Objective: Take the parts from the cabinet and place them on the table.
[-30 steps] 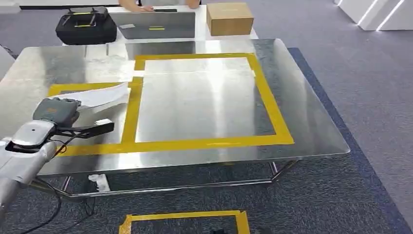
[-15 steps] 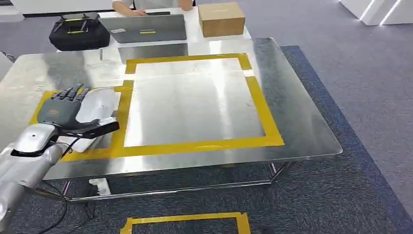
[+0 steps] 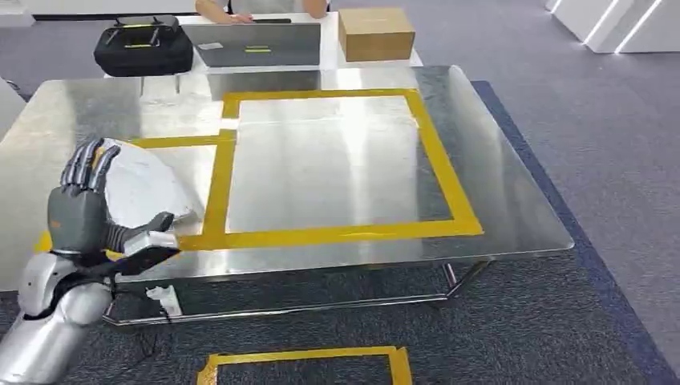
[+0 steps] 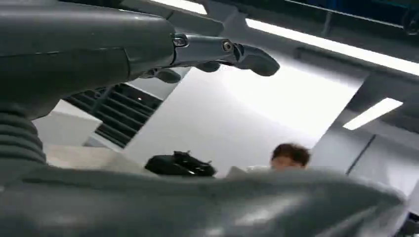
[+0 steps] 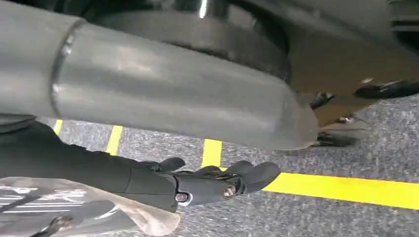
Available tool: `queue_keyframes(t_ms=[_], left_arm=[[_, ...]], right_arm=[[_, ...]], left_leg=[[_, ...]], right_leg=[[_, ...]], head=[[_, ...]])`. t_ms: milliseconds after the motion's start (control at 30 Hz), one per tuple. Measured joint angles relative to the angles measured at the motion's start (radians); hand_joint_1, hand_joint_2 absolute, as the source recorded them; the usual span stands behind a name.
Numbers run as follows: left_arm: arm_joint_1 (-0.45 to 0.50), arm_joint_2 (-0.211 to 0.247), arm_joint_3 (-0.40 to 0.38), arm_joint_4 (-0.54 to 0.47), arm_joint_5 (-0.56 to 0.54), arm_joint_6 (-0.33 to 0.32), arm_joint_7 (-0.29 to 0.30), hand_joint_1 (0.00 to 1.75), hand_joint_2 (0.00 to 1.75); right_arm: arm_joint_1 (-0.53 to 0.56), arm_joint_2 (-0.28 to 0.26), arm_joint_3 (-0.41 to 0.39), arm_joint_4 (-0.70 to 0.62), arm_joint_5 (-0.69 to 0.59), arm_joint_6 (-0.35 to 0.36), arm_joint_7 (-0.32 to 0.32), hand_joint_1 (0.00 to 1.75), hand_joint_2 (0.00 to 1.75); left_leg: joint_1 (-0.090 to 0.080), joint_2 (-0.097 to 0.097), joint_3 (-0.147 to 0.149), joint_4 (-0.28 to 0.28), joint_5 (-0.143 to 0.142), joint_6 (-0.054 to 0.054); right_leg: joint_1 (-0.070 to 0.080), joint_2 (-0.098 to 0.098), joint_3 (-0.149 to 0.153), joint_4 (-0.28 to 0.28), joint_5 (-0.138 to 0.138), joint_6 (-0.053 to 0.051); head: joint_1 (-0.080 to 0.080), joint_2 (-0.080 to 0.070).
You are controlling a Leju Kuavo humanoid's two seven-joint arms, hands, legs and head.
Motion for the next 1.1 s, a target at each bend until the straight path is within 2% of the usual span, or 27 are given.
queue_keyframes(t_ms=[33,67,133,167,200,267,300,333,367,400,467,500,533,567,600,633,667,700,767,833,867,900,967,1000,1033,1067,1100], left_arm=[[0.027,-0.002,0.003,-0.034,0.002,0.000,-0.003,0.00,0.00],[0.047,-0.003,0.007,-0.062,0.004,0.000,-0.008,0.00,0.00],[0.065,-0.006,0.016,-0.101,0.011,0.000,-0.011,0.00,0.00],[0.070,-0.006,0.020,-0.114,0.011,0.000,-0.011,0.00,0.00],[0.075,-0.006,0.026,-0.129,0.011,0.001,-0.012,0.00,0.00],[0.079,-0.006,0.031,-0.144,0.013,0.002,-0.013,0.00,0.00],[0.084,-0.006,0.032,-0.153,0.013,0.002,-0.013,0.00,0.00],[0.087,-0.007,0.034,-0.159,0.013,0.002,-0.013,0.00,0.00],[0.089,-0.006,0.038,-0.161,0.014,0.002,-0.013,0.00,0.00],[0.089,-0.006,0.039,-0.163,0.014,0.002,-0.013,0.00,0.00],[0.092,-0.006,0.040,-0.167,0.014,0.002,-0.013,0.00,0.00],[0.094,-0.006,0.041,-0.167,0.014,0.002,-0.013,0.00,0.00],[0.097,-0.006,0.041,-0.167,0.014,0.002,-0.013,0.00,0.00],[0.099,-0.006,0.041,-0.167,0.014,0.002,-0.013,0.00,0.00],[0.099,-0.006,0.041,-0.168,0.014,0.002,-0.013,0.00,0.00],[0.099,-0.006,0.042,-0.170,0.014,0.002,-0.013,0.00,0.00],[0.099,-0.006,0.042,-0.174,0.014,0.002,-0.013,0.00,0.00],[0.097,-0.006,0.042,-0.178,0.014,0.002,-0.013,0.00,0.00],[0.098,-0.007,0.043,-0.183,0.014,0.002,-0.013,0.00,0.00],[0.098,-0.007,0.044,-0.183,0.014,0.002,-0.013,0.00,0.00],[0.096,-0.008,0.043,-0.183,0.014,0.002,-0.013,0.00,0.00],[0.096,-0.010,0.043,-0.184,0.014,0.002,-0.013,0.00,0.00],[0.098,-0.011,0.043,-0.184,0.014,0.001,-0.013,0.00,0.00],[0.099,-0.011,0.043,-0.184,0.014,0.001,-0.013,0.00,0.00],[0.100,-0.011,0.043,-0.184,0.014,0.001,-0.013,0.00,0.00],[0.102,-0.011,0.043,-0.184,0.014,0.001,-0.013,0.00,0.00],[0.102,-0.011,0.043,-0.184,0.014,0.001,-0.013,0.00,0.00]], right_arm=[[0.001,0.000,-0.001,0.000,0.000,-0.002,0.000,0.00,0.00],[0.002,0.000,-0.004,0.000,0.000,-0.002,0.000,0.00,0.00],[-0.001,0.000,-0.010,0.000,0.000,-0.003,-0.001,0.00,0.00],[-0.005,0.000,-0.011,-0.001,0.000,-0.003,-0.001,0.00,0.00],[-0.006,0.001,-0.012,-0.001,0.000,-0.003,-0.001,0.00,0.00],[-0.004,0.003,-0.017,-0.001,0.000,-0.003,-0.002,0.00,0.00],[-0.004,0.003,-0.018,-0.001,0.000,-0.003,-0.002,0.00,0.00],[-0.003,0.006,-0.019,-0.001,0.000,-0.003,-0.001,0.00,0.00],[-0.004,0.006,-0.019,-0.002,0.000,-0.003,-0.002,0.00,0.00],[-0.003,0.006,-0.021,-0.002,0.000,-0.005,-0.001,0.00,0.00],[-0.001,0.006,-0.022,-0.002,0.000,-0.005,-0.001,0.00,0.00],[-0.001,0.006,-0.022,-0.002,0.000,-0.005,-0.001,0.00,0.00],[-0.001,0.006,-0.023,-0.002,0.000,-0.005,-0.001,0.00,0.00],[-0.001,0.006,-0.024,-0.002,0.000,-0.005,-0.001,0.00,0.00],[-0.001,0.006,-0.024,-0.002,0.000,-0.005,-0.001,0.00,0.00],[-0.001,0.007,-0.024,-0.002,0.000,-0.005,-0.001,0.00,0.00],[-0.002,0.008,-0.024,-0.002,0.000,-0.005,-0.001,0.00,0.00],[-0.002,0.010,-0.024,-0.002,0.000,-0.005,-0.002,0.00,0.00],[-0.001,0.010,-0.024,-0.002,0.000,-0.005,-0.002,0.00,0.00],[0.001,0.011,-0.024,-0.002,0.000,-0.005,-0.001,0.00,0.00],[0.001,0.011,-0.025,-0.002,0.000,-0.005,-0.002,0.00,0.00],[-0.001,0.011,-0.024,-0.002,0.000,-0.005,-0.002,0.00,0.00],[-0.001,0.011,-0.024,-0.002,0.000,-0.005,-0.001,0.00,0.00],[-0.001,0.011,-0.025,-0.002,0.000,-0.005,-0.001,0.00,0.00],[-0.001,0.011,-0.025,-0.002,0.000,-0.005,-0.001,0.00,0.00],[-0.001,0.011,-0.025,-0.002,0.000,-0.005,-0.001,0.00,0.00],[-0.001,0.011,-0.025,-0.002,0.000,-0.005,-0.002,0.00,0.00]], left_leg=[[0.000,0.000,-0.008,0.001,0.006,0.000],[0.000,-0.001,-0.017,0.001,0.013,-0.002],[0.000,-0.004,-0.032,0.002,0.027,-0.008],[0.000,-0.006,-0.035,0.005,0.033,-0.014],[-0.004,-0.008,-0.041,0.006,0.039,-0.021],[-0.002,-0.008,-0.039,0.004,0.055,-0.032],[-0.001,-0.008,-0.038,-0.002,0.062,-0.040],[0.000,-0.009,-0.043,0.000,0.063,-0.047],[0.002,-0.008,-0.053,0.016,0.024,-0.052],[0.003,-0.008,-0.065,0.062,-0.038,-0.055],[0.004,-0.008,-0.097,0.220,-0.154,-0.063],[0.004,-0.008,-0.104,0.286,-0.177,-0.065],[0.004,-0.008,-0.094,0.308,-0.171,-0.065],[0.004,-0.008,-0.065,0.287,-0.148,-0.062],[0.004,-0.008,-0.019,0.228,-0.119,-0.059],[0.003,-0.008,0.049,0.129,-0.090,-0.053],[0.001,-0.009,0.112,0.040,-0.084,-0.045],[-0.004,-0.009,0.151,-0.022,-0.106,-0.038],[-0.008,-0.009,0.138,-0.023,-0.099,-0.034],[-0.006,-0.008,0.128,-0.031,-0.079,-0.017],[-0.002,-0.002,0.119,-0.035,-0.066,-0.010],[-0.001,-0.002,0.106,-0.034,-0.056,0.000],[-0.002,-0.001,0.074,-0.033,-0.034,0.004],[-0.003,-0.001,0.058,-0.031,-0.023,0.004],[-0.003,-0.001,0.041,-0.030,-0.010,0.002],[-0.003,-0.001,0.025,-0.028,0.001,0.000],[-0.002,-0.001,0.012,-0.026,0.009,-0.003]], right_leg=[[0.000,0.000,0.011,0.001,0.005,0.000],[0.000,0.000,0.051,-0.047,0.032,-0.002],[0.000,-0.001,0.176,-0.234,0.100,-0.007],[0.000,0.000,0.229,-0.315,0.094,-0.010],[0.004,0.001,0.247,-0.332,0.098,-0.011],[0.006,0.003,0.223,-0.327,0.105,-0.016],[0.008,0.004,0.220,-0.327,0.110,-0.023],[0.001,-0.001,0.210,-0.334,0.125,-0.035],[0.001,-0.006,0.203,-0.334,0.134,-0.044],[0.001,-0.008,0.194,-0.334,0.143,-0.052],[0.003,-0.011,0.177,-0.331,0.165,-0.053],[0.003,-0.011,0.162,-0.329,0.177,-0.053],[0.004,-0.012,0.147,-0.327,0.185,-0.052],[0.004,-0.012,0.134,-0.324,0.193,-0.052],[0.005,-0.013,0.121,-0.320,0.199,-0.051],[0.005,-0.012,0.110,-0.316,0.206,-0.048],[0.005,-0.012,0.105,-0.311,0.210,-0.046],[0.012,-0.011,0.097,-0.307,0.215,-0.040],[0.007,-0.011,0.096,-0.310,0.229,-0.028],[0.008,-0.011,0.091,-0.314,0.243,-0.012],[0.004,-0.007,0.083,-0.301,0.215,-0.009],[0.003,-0.008,0.061,-0.267,0.161,-0.003],[0.001,-0.008,0.020,-0.121,0.048,0.006],[0.001,-0.008,0.004,-0.050,0.018,0.009],[0.001,-0.008,0.003,-0.004,0.021,0.011],[0.001,-0.008,0.024,-0.008,0.054,0.012],[0.001,-0.008,0.062,-0.049,0.093,0.012]], head=[[0.000,0.000],[0.000,0.000],[0.000,0.000],[0.000,0.000],[-0.001,0.000],[0.000,0.000],[-0.001,0.000],[-0.001,0.000],[-0.004,0.000],[-0.007,0.000],[-0.011,0.000],[-0.011,0.000],[-0.011,0.000],[-0.011,0.000],[-0.011,0.000],[-0.011,0.000],[-0.011,0.000],[-0.011,0.000],[-0.012,0.000],[-0.013,0.000],[-0.015,0.000],[-0.010,0.000],[-0.009,0.000],[-0.008,0.000],[-0.008,0.000],[-0.008,0.000],[-0.008,0.000]])
